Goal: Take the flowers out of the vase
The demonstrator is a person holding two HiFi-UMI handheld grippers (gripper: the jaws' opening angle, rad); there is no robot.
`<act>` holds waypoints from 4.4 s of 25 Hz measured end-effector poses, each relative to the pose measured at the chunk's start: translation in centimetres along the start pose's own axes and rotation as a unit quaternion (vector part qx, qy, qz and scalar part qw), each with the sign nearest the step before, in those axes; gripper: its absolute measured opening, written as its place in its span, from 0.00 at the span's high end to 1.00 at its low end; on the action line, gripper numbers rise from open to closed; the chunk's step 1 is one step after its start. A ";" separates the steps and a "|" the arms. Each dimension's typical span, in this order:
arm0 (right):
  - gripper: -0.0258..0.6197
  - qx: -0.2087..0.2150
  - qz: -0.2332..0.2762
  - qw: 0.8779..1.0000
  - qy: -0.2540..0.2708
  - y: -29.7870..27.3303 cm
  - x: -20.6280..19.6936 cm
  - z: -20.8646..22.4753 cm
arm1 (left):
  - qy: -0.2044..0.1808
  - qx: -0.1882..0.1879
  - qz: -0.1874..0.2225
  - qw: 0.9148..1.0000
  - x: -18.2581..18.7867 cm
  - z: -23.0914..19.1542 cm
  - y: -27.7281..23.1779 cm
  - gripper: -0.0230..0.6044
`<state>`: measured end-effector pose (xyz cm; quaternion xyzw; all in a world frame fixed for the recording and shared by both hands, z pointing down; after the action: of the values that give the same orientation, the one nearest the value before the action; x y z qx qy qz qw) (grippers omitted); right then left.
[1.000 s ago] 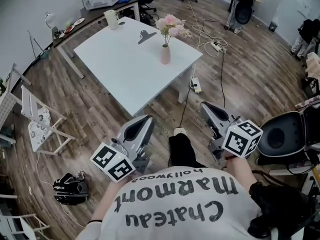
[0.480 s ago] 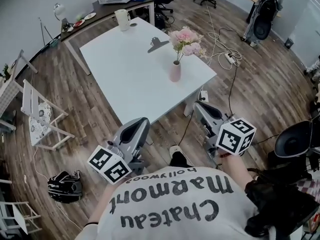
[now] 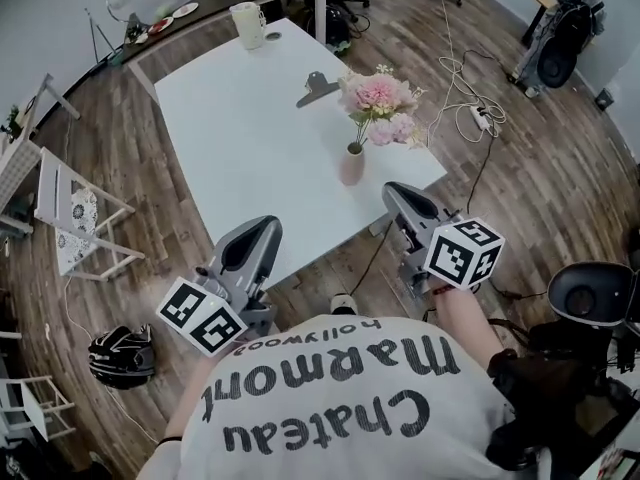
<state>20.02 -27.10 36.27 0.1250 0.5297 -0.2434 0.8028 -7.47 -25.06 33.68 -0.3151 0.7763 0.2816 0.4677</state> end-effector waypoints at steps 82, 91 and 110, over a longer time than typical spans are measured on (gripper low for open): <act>0.94 0.124 0.210 0.970 0.009 -1.2 6.5 -7.4 | -0.004 0.078 0.042 0.996 -1.4 1.0 9.1 0.95; 0.94 0.062 0.151 0.987 0.006 4.8 0.4 -15.0 | 0.011 0.050 0.023 0.998 -1.1 5.2 17.0 0.95; 0.94 -0.023 0.123 0.992 -0.010 18.4 -8.9 -24.3 | 0.035 -0.027 0.023 0.999 -3.2 12.7 24.3 0.95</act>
<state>7.62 1.95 33.40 0.1681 0.5077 -0.1313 0.8347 -17.59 0.58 34.89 -0.3198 0.7913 0.3021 0.4246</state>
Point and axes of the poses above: the fingertips, and each gripper's own axes: y backward along the fingers, z to its right, x out of its top, the point moved 7 cm from there along y, backward along the fingers, and after that the axes turned 7 degrees about z, right-handed, at the moved point
